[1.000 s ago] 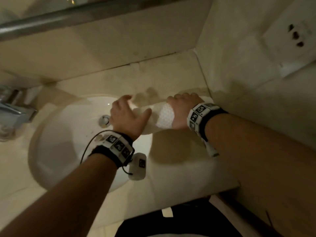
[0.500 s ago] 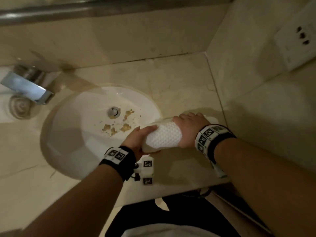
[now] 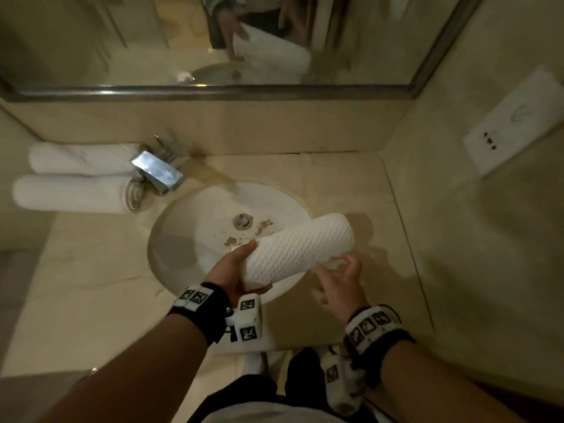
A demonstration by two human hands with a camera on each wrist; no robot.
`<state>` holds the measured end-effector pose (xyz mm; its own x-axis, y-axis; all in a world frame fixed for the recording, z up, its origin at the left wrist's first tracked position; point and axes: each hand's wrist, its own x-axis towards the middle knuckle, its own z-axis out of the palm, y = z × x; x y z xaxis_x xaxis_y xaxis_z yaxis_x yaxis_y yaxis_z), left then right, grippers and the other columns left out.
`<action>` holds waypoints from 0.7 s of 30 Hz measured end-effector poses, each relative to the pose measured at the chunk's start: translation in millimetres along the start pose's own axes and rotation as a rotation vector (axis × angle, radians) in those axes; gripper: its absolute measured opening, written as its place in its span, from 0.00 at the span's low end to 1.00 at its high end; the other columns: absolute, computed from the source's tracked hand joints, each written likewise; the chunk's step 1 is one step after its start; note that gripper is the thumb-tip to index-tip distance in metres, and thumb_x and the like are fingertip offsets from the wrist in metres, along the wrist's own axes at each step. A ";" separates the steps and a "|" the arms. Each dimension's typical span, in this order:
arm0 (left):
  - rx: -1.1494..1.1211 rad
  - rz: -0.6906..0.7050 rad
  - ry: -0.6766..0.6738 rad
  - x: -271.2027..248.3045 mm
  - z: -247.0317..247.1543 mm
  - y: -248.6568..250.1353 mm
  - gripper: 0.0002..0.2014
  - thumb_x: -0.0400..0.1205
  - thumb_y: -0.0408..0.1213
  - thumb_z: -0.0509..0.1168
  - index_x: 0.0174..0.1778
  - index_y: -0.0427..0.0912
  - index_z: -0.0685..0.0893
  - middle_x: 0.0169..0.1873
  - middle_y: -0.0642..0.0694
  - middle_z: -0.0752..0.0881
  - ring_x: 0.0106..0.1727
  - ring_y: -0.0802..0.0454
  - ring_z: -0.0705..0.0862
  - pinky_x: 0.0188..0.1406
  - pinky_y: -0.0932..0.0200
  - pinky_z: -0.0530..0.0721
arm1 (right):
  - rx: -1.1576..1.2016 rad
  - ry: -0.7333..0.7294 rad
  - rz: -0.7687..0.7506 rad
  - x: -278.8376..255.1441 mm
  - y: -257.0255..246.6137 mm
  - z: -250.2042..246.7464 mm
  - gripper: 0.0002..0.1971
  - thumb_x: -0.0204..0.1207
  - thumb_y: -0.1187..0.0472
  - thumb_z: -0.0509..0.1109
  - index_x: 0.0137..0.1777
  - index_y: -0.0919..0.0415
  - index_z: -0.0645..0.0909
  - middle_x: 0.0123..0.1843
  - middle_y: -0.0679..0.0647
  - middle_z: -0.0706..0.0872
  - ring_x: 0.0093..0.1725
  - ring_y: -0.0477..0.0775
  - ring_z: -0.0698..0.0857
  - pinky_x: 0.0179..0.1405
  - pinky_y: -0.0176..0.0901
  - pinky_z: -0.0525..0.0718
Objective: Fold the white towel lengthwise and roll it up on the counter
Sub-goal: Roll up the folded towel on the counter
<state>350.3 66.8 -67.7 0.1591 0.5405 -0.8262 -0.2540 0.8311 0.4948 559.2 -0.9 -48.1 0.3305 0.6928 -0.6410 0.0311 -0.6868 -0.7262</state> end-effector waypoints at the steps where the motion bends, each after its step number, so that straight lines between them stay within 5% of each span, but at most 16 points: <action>1: 0.012 0.008 -0.003 -9.7 -5.7 4.6 0.16 0.83 0.50 0.69 0.61 0.43 0.85 0.50 0.36 0.88 0.46 0.37 0.89 0.34 0.45 0.90 | 0.166 0.006 0.061 -2.0 -4.2 5.3 0.37 0.77 0.46 0.75 0.77 0.40 0.56 0.58 0.53 0.85 0.55 0.59 0.88 0.47 0.55 0.90; 4: 0.073 0.046 -0.058 -42.4 -27.1 17.6 0.19 0.84 0.50 0.68 0.60 0.37 0.85 0.40 0.35 0.90 0.34 0.39 0.90 0.25 0.51 0.88 | 0.475 0.000 0.156 -5.0 -21.0 20.0 0.43 0.70 0.41 0.79 0.78 0.33 0.55 0.66 0.58 0.82 0.58 0.62 0.86 0.53 0.62 0.89; 8: 0.086 0.087 -0.076 -79.4 -57.4 31.3 0.16 0.83 0.50 0.67 0.50 0.39 0.86 0.34 0.37 0.89 0.31 0.42 0.87 0.36 0.49 0.85 | 0.527 -0.028 0.182 -9.6 -54.3 29.1 0.51 0.56 0.37 0.85 0.78 0.44 0.65 0.67 0.56 0.80 0.61 0.62 0.83 0.49 0.59 0.89; 11: 0.015 0.132 -0.032 -101.2 -82.5 40.1 0.14 0.81 0.48 0.70 0.51 0.40 0.87 0.34 0.37 0.89 0.32 0.41 0.88 0.39 0.46 0.85 | 0.436 -0.125 0.125 -22.0 -74.6 40.1 0.40 0.62 0.41 0.84 0.73 0.49 0.74 0.66 0.56 0.82 0.61 0.60 0.83 0.47 0.53 0.88; 14: -0.057 0.188 0.053 -120.0 -105.0 45.7 0.15 0.80 0.47 0.72 0.56 0.41 0.86 0.40 0.39 0.90 0.38 0.40 0.90 0.40 0.44 0.88 | 0.401 -0.216 0.077 -32.4 -84.0 54.7 0.30 0.68 0.49 0.82 0.69 0.51 0.77 0.65 0.57 0.83 0.62 0.61 0.83 0.50 0.54 0.87; 18: -0.127 0.303 0.289 -141.1 -133.8 45.1 0.21 0.77 0.49 0.77 0.63 0.45 0.84 0.59 0.38 0.86 0.57 0.34 0.86 0.39 0.38 0.91 | 0.269 -0.340 0.004 -41.7 -93.1 82.0 0.30 0.71 0.53 0.80 0.72 0.54 0.75 0.65 0.58 0.82 0.61 0.63 0.83 0.47 0.54 0.88; 21: -0.162 0.386 0.433 -159.6 -150.4 37.2 0.23 0.78 0.53 0.77 0.65 0.46 0.84 0.60 0.40 0.86 0.56 0.34 0.87 0.38 0.38 0.92 | 0.174 -0.428 -0.038 -45.1 -95.7 105.7 0.28 0.74 0.53 0.79 0.71 0.57 0.74 0.64 0.59 0.82 0.60 0.63 0.84 0.48 0.54 0.87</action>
<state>172.1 -8.2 42.0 -0.3679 0.6683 -0.6465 -0.3636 0.5365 0.7616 441.7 56.9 24.1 -0.0884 0.7704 -0.6314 -0.1350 -0.6373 -0.7587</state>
